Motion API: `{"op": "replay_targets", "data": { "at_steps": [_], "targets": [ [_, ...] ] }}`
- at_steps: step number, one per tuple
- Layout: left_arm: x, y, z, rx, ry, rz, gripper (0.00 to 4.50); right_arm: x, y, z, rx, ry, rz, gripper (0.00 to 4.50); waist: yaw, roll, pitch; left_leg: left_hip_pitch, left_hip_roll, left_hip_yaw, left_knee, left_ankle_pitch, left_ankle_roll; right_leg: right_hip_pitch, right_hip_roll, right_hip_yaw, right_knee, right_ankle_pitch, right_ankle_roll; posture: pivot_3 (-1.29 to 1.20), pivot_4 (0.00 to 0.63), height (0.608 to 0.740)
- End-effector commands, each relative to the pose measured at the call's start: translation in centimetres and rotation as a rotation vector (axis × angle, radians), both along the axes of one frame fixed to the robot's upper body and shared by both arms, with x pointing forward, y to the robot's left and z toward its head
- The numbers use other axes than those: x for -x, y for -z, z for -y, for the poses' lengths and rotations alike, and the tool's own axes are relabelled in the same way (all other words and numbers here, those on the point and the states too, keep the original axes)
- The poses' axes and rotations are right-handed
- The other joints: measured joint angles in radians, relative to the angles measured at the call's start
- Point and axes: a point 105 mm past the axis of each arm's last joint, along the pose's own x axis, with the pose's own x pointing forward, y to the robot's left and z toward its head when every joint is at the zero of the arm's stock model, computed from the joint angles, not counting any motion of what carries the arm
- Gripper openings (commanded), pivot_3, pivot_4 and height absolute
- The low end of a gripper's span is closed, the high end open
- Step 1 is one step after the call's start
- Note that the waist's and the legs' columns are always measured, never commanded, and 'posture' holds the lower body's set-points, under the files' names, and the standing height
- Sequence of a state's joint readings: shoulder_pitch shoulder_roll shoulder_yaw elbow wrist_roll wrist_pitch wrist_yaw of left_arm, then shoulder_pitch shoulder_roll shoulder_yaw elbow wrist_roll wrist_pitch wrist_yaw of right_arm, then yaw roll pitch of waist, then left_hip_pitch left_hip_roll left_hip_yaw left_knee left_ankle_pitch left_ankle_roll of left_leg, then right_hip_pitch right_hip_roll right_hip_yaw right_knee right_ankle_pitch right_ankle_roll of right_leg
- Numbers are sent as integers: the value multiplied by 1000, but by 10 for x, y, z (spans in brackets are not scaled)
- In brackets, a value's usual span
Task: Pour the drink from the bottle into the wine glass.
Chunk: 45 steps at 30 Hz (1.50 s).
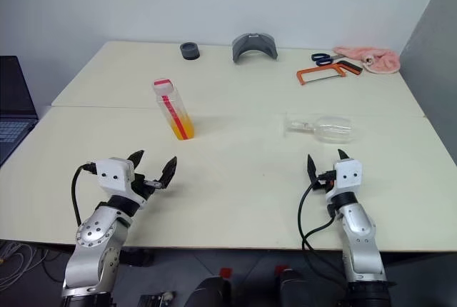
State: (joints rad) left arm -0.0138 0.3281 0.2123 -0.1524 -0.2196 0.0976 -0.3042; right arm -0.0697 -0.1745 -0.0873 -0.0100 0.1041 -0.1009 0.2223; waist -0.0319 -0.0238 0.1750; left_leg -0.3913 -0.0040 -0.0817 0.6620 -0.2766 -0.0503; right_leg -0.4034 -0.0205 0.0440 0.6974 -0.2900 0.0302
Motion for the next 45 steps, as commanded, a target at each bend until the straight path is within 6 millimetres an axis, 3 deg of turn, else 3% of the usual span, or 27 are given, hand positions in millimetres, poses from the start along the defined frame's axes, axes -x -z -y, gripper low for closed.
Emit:
{"op": "replay_targets", "data": {
  "at_steps": [1, 5, 10, 14, 24, 45],
  "targets": [
    [-4, -9, -1, -33, -48, 33, 4487, -1, -13, -5, -15, -57, 47, 4500, 0, 0, 0, 0, 0, 0, 0, 0, 0, 0, 0, 0, 0, 0, 0, 0, 150, 740],
    [-10, -9, 5, -43, -64, 35, 4487, 2, -23, -21, -10, -199, 55, 4500, 0, 0, 0, 0, 0, 0, 0, 0, 0, 0, 0, 0, 0, 0, 0, 0, 150, 740],
    [-25, -17, 13, -33, -99, 66, 4487, 14, -51, -60, 25, -496, 60, 4500, 0, 0, 0, 0, 0, -1, 0, 0, 0, 0, 0, 0, 0, 0, 0, 0, 150, 740],
    [-37, -25, 15, -12, -126, 83, 4487, 21, -58, -74, 61, -616, 23, 4500, 1, 0, 0, -1, -1, -1, 1, 0, 0, 0, 0, -1, 0, 0, 0, 0, 150, 740],
    [-67, -41, 21, -2, -181, 91, 4487, 27, -84, -86, 54, -746, 9, 4500, 1, -1, 0, -1, -2, -2, 1, 0, 0, 0, 0, -2, 0, 0, 0, 0, 150, 740],
    [-102, -66, 46, 14, -267, 145, 4487, 33, -96, -97, 112, -899, -11, 4500, 2, -1, 0, -2, -3, -2, 1, 0, 0, 0, 0, -2, 0, 0, 0, 0, 150, 740]
  ]
}}
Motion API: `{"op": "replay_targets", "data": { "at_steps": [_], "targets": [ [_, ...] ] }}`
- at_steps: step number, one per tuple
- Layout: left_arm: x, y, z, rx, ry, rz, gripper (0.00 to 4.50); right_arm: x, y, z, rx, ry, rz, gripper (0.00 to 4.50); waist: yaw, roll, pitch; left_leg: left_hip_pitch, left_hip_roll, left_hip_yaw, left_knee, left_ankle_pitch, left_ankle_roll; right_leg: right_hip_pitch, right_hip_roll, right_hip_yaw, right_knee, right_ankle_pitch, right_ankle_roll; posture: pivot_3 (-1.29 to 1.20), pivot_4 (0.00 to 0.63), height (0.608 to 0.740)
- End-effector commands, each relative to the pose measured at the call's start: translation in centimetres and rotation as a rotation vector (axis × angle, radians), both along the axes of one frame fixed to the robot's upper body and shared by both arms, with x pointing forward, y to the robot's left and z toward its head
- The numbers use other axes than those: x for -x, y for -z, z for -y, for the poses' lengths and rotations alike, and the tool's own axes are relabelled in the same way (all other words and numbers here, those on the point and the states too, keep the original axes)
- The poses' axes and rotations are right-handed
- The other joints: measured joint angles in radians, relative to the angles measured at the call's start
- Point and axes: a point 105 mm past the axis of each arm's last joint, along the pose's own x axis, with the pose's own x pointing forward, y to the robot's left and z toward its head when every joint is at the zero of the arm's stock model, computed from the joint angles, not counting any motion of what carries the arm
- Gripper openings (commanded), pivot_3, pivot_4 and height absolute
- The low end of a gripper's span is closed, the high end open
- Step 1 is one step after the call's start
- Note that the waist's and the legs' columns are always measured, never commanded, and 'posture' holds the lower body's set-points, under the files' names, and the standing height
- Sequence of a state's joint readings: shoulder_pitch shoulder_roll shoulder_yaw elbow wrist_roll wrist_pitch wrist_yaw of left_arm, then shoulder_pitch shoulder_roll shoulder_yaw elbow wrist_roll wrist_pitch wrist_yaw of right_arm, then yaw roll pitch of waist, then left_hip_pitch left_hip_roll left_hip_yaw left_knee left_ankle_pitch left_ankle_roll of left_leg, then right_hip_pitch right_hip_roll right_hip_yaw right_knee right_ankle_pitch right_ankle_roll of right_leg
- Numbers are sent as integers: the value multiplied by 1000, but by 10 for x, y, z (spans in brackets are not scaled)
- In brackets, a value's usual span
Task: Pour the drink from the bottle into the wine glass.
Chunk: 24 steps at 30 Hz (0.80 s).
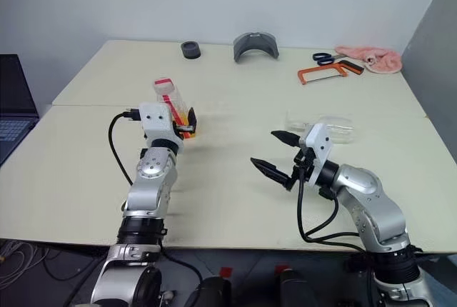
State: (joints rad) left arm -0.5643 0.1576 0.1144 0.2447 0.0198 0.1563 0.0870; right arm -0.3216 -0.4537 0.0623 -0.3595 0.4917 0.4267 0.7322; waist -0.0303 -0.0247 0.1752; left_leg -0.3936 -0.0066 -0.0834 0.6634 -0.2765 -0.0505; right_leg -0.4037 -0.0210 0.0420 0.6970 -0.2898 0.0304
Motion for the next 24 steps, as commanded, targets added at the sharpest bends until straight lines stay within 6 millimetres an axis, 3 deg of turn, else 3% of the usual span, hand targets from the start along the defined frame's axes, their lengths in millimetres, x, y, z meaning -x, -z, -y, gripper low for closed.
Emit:
{"op": "replay_targets", "data": {
  "at_steps": [1, 12, 24],
  "targets": [
    [-3, -18, -1, -13, -36, 69, 4487, 4, -9, -3, -4, -28, 36, 4500, 0, 0, 0, 0, 0, 0, 0, 0, 0, 0, 0, 0, 0, 0, 0, 0, 150, 740],
    [-17, -36, -11, 0, -130, 101, 4487, 3, -11, -6, 1, -50, 35, 4500, 1, 0, 0, -1, 0, 0, 0, 0, 0, 0, 0, 0, 0, 0, 0, 0, 150, 740],
    [-30, -38, -16, 27, -187, 90, 4487, 2, -12, -7, 0, -56, 40, 4500, 1, 0, 0, -1, 0, 0, 0, 0, 0, -1, 0, -1, 0, 0, 0, 0, 150, 740]
  ]
}}
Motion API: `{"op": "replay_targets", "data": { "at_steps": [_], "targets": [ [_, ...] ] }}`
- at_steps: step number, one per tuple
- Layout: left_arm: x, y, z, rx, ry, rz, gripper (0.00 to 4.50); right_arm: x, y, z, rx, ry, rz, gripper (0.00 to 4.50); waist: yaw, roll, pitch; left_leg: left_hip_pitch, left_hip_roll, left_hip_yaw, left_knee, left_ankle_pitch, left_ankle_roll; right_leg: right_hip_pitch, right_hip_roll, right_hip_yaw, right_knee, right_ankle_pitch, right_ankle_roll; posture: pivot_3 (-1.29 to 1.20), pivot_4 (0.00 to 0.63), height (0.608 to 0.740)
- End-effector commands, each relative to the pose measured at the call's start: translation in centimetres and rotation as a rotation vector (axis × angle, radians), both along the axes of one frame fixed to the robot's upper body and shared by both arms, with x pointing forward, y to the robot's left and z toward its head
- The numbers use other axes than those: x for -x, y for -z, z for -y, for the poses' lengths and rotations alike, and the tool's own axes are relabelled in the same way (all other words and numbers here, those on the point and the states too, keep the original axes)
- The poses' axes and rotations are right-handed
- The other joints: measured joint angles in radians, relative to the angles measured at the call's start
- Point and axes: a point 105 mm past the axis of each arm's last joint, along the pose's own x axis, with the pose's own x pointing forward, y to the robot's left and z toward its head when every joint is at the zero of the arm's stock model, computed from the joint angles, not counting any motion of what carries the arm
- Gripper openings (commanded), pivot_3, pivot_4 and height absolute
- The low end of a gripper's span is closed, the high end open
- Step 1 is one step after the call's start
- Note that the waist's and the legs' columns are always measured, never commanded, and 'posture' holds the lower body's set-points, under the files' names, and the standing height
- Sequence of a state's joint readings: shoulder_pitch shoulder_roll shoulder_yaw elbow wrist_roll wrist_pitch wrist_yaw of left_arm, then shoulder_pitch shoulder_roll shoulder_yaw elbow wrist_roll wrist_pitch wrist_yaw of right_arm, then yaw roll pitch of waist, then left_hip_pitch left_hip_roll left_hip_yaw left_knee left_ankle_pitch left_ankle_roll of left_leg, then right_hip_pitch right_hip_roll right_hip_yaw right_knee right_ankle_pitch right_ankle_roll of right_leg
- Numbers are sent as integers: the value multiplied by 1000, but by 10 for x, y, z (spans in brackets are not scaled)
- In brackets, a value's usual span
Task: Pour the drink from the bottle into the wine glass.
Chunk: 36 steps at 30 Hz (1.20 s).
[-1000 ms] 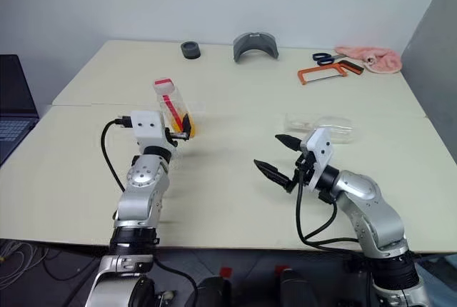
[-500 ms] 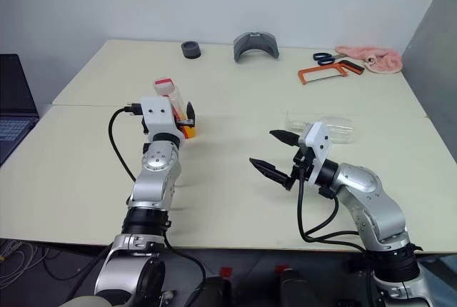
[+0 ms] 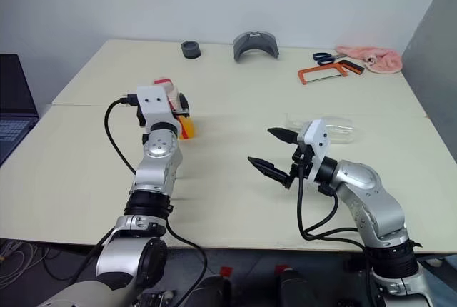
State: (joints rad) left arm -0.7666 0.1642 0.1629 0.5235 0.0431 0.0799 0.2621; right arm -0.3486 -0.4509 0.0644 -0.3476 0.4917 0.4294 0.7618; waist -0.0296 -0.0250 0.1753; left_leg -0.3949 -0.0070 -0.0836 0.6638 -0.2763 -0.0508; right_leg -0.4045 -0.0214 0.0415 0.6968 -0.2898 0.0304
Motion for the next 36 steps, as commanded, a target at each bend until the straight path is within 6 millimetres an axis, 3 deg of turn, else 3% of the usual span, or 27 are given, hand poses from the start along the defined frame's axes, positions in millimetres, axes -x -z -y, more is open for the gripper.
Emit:
{"op": "replay_targets", "data": {
  "at_steps": [1, 24, 27, 33, 36],
  "targets": [
    [-3, -21, 2, -14, -6, 65, 4487, 3, -8, -4, -6, -22, 29, 4500, 0, 0, 0, 0, 0, 0, 0, 0, 0, 0, 0, 0, 0, 0, 0, 0, 150, 740],
    [-11, -28, 10, -39, 6, 70, 4487, 0, -8, -2, -10, -10, 23, 4500, 0, 0, 0, 0, 0, 0, 0, 0, -1, 0, 0, 0, 0, 0, 0, 0, 150, 740],
    [-11, -28, 10, -40, 9, 69, 3929, 0, -8, -2, -9, -10, 21, 4500, 0, 0, 0, 0, 0, 0, 0, 0, -1, 0, 0, 0, 0, 0, 0, 0, 150, 740],
    [-11, -27, 11, -36, 8, 66, 2117, 0, -8, -2, -8, -11, 19, 4500, 0, 0, 0, 0, 0, 0, 0, 1, -1, 0, 0, 0, 0, 0, 0, 0, 150, 740],
    [-10, -26, 10, -31, 9, 66, 1868, 0, -9, -2, -9, -11, 21, 4500, 0, 0, 0, -1, 0, 0, 0, 1, -1, -1, 0, 0, 0, 0, 0, 0, 150, 740]
  ]
}}
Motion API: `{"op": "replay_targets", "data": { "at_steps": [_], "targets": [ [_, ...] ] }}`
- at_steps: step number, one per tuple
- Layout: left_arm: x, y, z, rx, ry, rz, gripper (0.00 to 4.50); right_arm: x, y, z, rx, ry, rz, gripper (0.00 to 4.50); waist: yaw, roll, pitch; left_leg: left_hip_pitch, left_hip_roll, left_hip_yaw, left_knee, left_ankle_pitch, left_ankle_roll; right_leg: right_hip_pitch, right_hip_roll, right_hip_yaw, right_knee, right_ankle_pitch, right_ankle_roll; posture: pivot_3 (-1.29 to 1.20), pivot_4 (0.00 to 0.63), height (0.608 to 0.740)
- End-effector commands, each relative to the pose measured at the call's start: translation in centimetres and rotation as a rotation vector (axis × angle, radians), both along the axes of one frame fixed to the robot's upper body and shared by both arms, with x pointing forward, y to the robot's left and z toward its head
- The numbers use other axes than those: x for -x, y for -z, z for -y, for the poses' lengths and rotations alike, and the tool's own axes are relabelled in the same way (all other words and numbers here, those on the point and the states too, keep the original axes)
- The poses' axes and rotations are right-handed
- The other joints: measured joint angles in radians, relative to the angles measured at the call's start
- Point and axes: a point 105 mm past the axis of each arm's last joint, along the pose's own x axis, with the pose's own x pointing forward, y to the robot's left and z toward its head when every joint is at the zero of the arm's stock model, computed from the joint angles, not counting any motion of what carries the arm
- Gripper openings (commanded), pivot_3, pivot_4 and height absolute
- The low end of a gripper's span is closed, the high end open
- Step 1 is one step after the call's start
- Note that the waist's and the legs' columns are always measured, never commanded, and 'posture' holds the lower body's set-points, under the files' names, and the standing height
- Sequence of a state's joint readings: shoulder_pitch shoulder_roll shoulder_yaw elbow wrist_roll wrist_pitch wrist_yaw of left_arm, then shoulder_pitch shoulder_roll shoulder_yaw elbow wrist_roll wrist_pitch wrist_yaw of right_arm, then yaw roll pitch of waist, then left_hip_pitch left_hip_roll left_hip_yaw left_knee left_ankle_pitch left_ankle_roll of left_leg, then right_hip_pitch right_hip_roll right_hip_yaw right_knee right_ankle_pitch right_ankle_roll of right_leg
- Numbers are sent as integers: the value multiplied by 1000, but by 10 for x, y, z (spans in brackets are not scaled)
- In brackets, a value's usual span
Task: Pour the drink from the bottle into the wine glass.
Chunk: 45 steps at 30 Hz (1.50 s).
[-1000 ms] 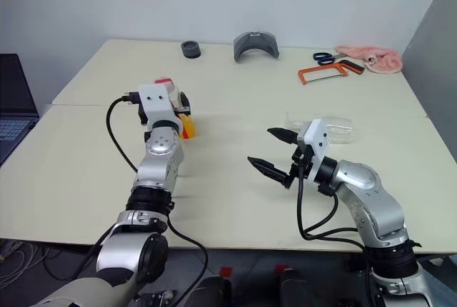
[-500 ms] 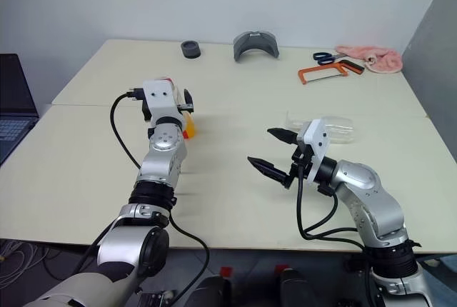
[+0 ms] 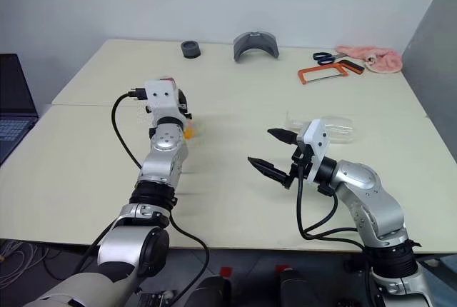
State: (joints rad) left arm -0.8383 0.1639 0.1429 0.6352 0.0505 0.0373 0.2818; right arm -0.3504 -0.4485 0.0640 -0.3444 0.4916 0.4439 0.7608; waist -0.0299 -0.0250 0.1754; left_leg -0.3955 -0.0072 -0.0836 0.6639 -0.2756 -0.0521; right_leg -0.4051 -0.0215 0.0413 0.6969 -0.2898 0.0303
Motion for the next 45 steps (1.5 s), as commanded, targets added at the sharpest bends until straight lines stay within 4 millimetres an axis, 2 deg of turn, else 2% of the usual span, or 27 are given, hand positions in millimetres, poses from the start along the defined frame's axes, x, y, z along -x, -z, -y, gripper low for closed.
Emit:
{"op": "replay_targets", "data": {
  "at_steps": [1, 8, 12, 17, 20, 24, 28, 35, 45],
  "targets": [
    [0, -21, 1, -12, 2, 65, 1867, 1, -10, -2, -11, -14, 37, 4500, 0, 0, 0, 0, 0, 0, 0, 0, 0, 0, 0, 0, 0, 0, 0, 0, 150, 740],
    [8, -16, 13, 4, 128, 84, 1817, 2, -15, -2, -16, -4, 63, 4500, 0, 0, 0, 0, 0, 0, 0, 1, -2, 0, 0, 0, 0, 0, 0, 0, 150, 740],
    [18, -18, 35, 11, 321, 119, 1815, 5, -16, 1, -4, 13, 83, 4500, 1, 0, 0, 0, 1, 0, 0, 1, -2, 0, 0, 0, 0, 0, 0, 0, 150, 740],
    [38, -12, 86, 27, 759, 96, 1791, 11, -22, 9, 2, 50, 107, 4500, 1, 0, 0, -1, 0, 0, 0, 1, -3, 0, -1, 0, 0, 0, 0, 0, 150, 740],
    [63, -8, 118, 46, 1098, 67, 1786, 16, -26, 13, 3, 67, 115, 4500, 0, 0, 0, -1, 0, 0, 0, 1, -3, 0, -1, 0, 0, 0, 0, 0, 150, 740],
    [87, -9, 136, 66, 1381, 28, 1778, 24, -32, 16, 1, 76, 127, 4500, -4, 0, 0, -1, 0, 0, 0, 1, -2, 0, 0, 0, -1, 0, 0, 0, 150, 740],
    [107, -10, 152, -15, 1615, 0, 1768, 33, -45, 15, -50, 61, 73, 4500, -5, 0, 0, 0, 0, 0, 0, -1, 1, 0, 2, 0, 0, 0, 0, 0, 150, 740],
    [121, 2, 159, -119, 1792, -64, 1768, 24, -52, 0, -58, 87, -6, 4500, -6, 0, 0, 0, 0, 0, 0, -1, 2, 0, 2, 0, 0, 0, 0, 0, 150, 740],
    [116, 7, 163, -202, 1778, -31, 1768, 16, -46, -15, -24, 99, 5, 4500, -2, 0, 0, -1, 0, 0, 1, -1, 2, 0, 1, 0, -1, 0, 0, 0, 150, 740]
  ]
}}
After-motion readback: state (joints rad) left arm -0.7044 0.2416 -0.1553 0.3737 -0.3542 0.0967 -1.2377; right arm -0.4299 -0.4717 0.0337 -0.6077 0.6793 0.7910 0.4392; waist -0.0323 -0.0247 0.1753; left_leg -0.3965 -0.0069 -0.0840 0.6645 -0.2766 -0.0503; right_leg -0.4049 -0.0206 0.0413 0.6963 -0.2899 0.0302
